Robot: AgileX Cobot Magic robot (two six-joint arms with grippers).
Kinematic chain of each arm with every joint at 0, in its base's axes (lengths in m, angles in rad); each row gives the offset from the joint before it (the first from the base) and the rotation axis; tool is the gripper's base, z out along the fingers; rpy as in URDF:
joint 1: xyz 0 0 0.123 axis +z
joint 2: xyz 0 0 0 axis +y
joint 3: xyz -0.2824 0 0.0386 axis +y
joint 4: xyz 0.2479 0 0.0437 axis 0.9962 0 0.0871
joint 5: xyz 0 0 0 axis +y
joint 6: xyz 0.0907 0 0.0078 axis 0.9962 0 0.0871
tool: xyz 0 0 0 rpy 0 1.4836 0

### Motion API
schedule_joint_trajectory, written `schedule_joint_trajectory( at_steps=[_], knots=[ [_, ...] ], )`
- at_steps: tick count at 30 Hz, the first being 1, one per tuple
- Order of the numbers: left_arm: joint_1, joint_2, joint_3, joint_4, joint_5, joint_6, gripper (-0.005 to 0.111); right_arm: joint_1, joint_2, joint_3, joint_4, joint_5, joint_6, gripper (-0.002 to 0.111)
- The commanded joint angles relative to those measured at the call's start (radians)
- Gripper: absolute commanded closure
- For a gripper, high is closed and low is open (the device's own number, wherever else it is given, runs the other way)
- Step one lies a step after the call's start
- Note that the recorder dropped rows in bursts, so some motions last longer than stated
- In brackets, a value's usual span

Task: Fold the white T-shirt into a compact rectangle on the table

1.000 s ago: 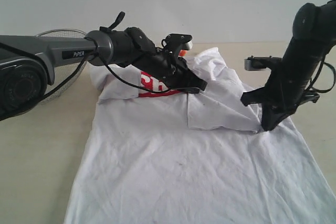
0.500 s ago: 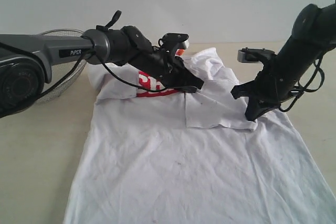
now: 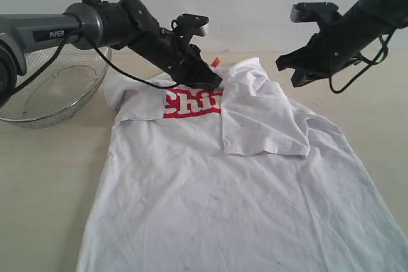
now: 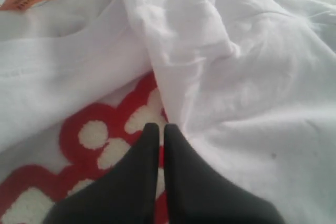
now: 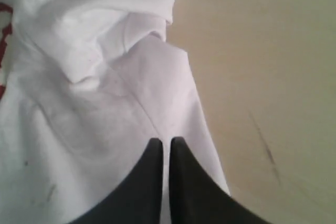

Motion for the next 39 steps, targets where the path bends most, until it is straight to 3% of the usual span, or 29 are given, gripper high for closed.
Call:
schedule_joint_trajectory(
  at_steps=[1,4,8,11,17,26,34,39],
  knots=[
    [-0.012,-0.015,0.003,-0.019,0.0,0.004,0.102,0.003,0.105,-0.069,0.074,0.105,0.0,0.108],
    [-0.012,-0.016,0.003,0.001,0.053,0.0,0.102,0.061,0.12,-0.069,0.093,0.187,-0.037,0.108],
    [-0.012,-0.016,0.003,0.158,0.162,-0.158,0.102,0.147,0.117,-0.069,0.064,0.222,-0.027,0.108],
    [-0.009,-0.016,0.036,0.228,0.179,-0.247,0.102,0.179,0.117,-0.069,-0.136,0.216,0.145,0.108],
    [-0.009,-0.011,0.158,0.231,0.126,-0.243,0.102,0.179,0.12,-0.052,-0.194,0.255,0.17,0.108],
    [-0.009,-0.035,0.258,0.197,0.168,-0.245,0.102,0.179,0.107,0.111,-0.185,0.266,0.164,0.108],
    [-0.009,-0.159,0.397,0.19,0.149,-0.25,0.102,0.179,-0.02,0.295,-0.154,0.163,0.166,0.108],
    [-0.011,-0.21,0.421,0.155,0.05,-0.177,0.102,0.179,-0.08,0.336,-0.142,0.075,0.153,0.108]
  ],
)
